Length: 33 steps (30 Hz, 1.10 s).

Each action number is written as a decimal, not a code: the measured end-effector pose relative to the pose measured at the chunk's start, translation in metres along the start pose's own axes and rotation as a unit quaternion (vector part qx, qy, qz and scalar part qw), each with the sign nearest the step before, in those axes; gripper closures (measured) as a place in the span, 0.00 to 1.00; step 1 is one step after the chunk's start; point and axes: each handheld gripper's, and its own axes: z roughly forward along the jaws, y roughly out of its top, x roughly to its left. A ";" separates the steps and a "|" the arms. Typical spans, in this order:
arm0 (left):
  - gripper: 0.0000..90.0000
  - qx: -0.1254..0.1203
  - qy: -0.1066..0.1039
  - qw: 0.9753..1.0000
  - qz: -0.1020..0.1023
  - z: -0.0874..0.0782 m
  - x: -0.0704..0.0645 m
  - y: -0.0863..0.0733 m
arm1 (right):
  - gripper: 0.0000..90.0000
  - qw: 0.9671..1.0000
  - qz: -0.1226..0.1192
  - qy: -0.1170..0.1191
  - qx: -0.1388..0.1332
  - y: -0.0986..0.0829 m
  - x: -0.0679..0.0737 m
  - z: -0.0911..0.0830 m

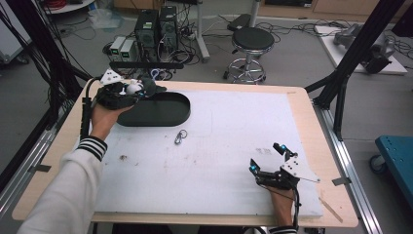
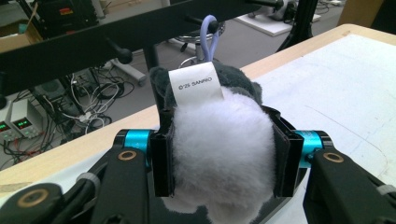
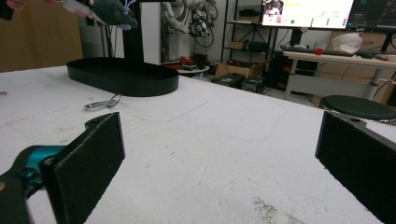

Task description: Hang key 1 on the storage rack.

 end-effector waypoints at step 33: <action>0.59 -0.007 0.012 1.000 -0.013 0.052 0.002 -0.017 | 0.01 1.000 -0.001 -0.002 0.001 0.000 0.000 0.000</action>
